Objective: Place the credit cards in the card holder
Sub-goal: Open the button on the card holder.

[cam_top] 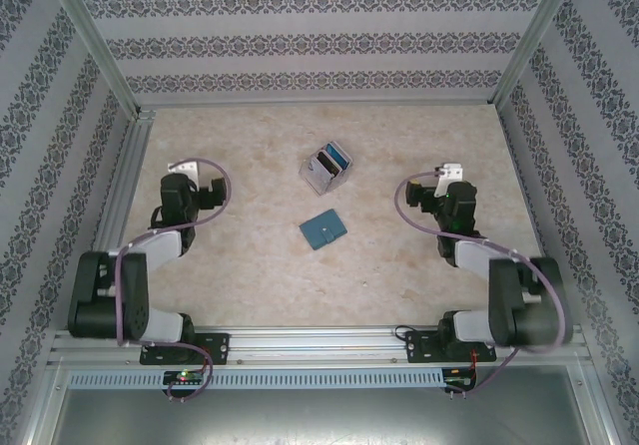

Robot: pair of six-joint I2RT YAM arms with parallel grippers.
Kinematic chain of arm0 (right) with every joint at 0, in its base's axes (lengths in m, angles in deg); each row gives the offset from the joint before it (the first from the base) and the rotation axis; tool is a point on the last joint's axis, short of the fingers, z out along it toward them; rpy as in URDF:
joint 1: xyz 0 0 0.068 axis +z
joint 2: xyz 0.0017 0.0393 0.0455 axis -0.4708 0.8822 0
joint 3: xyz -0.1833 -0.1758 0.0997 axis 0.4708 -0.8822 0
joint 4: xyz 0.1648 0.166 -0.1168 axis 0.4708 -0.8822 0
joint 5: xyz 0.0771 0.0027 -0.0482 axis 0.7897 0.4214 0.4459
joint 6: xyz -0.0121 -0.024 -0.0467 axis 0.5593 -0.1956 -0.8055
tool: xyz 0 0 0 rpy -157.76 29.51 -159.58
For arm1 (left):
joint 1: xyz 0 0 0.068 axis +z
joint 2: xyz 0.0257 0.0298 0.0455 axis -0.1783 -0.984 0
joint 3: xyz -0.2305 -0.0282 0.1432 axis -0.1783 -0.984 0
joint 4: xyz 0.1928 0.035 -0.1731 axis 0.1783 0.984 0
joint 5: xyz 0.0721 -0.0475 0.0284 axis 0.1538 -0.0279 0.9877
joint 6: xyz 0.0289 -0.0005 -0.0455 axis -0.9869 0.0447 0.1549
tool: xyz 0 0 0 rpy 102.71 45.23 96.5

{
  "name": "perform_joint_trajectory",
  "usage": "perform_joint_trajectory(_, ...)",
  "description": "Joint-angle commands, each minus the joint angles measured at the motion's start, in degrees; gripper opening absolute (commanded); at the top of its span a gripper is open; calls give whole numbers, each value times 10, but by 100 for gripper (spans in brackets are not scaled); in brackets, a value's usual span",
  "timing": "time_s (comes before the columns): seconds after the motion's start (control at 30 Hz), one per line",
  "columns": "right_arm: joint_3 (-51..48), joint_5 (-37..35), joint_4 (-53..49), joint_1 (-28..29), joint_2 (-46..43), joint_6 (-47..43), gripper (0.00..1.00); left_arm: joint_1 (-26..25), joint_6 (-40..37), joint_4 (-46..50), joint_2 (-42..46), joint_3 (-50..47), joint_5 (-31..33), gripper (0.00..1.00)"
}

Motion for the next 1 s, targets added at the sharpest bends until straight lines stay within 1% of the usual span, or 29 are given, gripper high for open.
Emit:
perform_joint_trajectory(0.0, 52, 58, -133, -9, -70, 89, 98, -4, 79, 162, 53, 49, -9, 99)
perform_joint_trajectory(0.07, 80, 124, -198, -14, -83, 132, 98, -4, 92, 205, 63, 69, -73, 100)
perform_joint_trajectory(0.13, 118, 185, -286, -10, -83, 184, 97, -4, 127, 252, 63, 91, -128, 100)
perform_joint_trajectory(0.17, 135, 211, -324, -4, -82, 198, 94, -4, 147, 276, 61, 102, -150, 100)
perform_joint_trajectory(0.23, 169, 239, -422, 24, -77, 216, 86, -9, 172, 331, 57, 122, -203, 100)
perform_joint_trajectory(0.3, 190, 251, -501, 68, -73, 221, 82, -21, 178, 384, 55, 139, -244, 100)
perform_joint_trajectory(0.37, 212, 235, -581, 123, -65, 217, 77, -51, 163, 452, 55, 162, -248, 100)
perform_joint_trajectory(0.4, 227, 211, -626, 162, -58, 207, 76, -73, 163, 477, 59, 167, -241, 99)
perform_joint_trajectory(0.47, 258, 142, -696, 239, -39, 193, 77, -116, 174, 492, 61, 168, -238, 100)
perform_joint_trajectory(0.53, 289, 83, -740, 310, -11, 186, 72, -156, 186, 497, 55, 168, -233, 99)
perform_joint_trajectory(0.6, 314, 66, -750, 350, 23, 192, 70, -176, 196, 481, 39, 159, -229, 100)
perform_joint_trajectory(0.63, 327, 65, -750, 365, 46, 193, 66, -178, 203, 468, 28, 154, -238, 100)
perform_joint_trajectory(0.73, 379, 60, -763, 393, 116, 187, 58, -178, 214, 452, -3, 155, -250, 100)
perform_joint_trajectory(0.83, 439, 39, -776, 416, 187, 176, 56, -178, 219, 446, -20, 161, -252, 100)
perform_joint_trajectory(0.93, 494, 39, -785, 422, 260, 165, 55, -178, 222, 452, -34, 172, -247, 100)
perform_joint_trajectory(0.97, 512, 40, -793, 422, 281, 162, 53, -178, 224, 452, -38, 176, -249, 100)
